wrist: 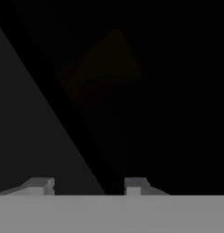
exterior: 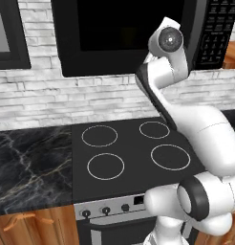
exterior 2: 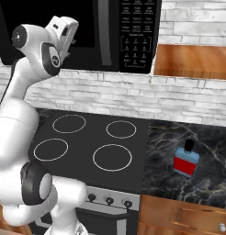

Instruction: Place the microwavable item in the microwave. Then, close the microwave door and press the start button.

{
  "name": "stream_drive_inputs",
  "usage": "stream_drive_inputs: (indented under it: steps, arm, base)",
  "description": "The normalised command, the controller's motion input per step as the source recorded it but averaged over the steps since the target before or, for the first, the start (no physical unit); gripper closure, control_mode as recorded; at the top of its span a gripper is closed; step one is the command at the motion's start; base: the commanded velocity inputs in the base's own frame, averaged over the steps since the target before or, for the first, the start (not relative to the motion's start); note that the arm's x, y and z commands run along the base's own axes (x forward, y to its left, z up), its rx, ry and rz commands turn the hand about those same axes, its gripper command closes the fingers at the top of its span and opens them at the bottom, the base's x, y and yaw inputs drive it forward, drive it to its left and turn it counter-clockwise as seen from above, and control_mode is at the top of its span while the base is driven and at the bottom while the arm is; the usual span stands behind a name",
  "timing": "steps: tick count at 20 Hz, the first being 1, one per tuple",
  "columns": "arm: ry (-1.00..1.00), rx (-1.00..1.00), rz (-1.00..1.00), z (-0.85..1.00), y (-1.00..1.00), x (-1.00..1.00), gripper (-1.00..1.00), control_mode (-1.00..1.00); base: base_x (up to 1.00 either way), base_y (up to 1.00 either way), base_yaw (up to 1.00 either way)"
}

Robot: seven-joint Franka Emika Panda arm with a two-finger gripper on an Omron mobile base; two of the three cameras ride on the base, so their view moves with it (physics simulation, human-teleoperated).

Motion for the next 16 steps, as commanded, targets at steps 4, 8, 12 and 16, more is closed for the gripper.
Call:
stream_drive_inputs:
  steps: [4,8,12,16]
  arm:
    - [0.02,0.05,0.18,-0.06,0.00,0.51,-1.00,-1.00]
    - [-0.09,0.01,0.24,0.00,-0.03,-0.66,-1.00,-1.00]
    - [-0.14,0.04,0.26,0.00,-0.34,-1.00,-1.00,-1.00]
    - [-0.09,0.12,0.26,0.00,-0.91,-1.00,-1.00,-1.00]
  base:
    - [0.00,0.00,0.00]
    - [0.00,0.00,0.00]
    - [0.00,0.00,0.00]
    - [0.00,0.00,0.00]
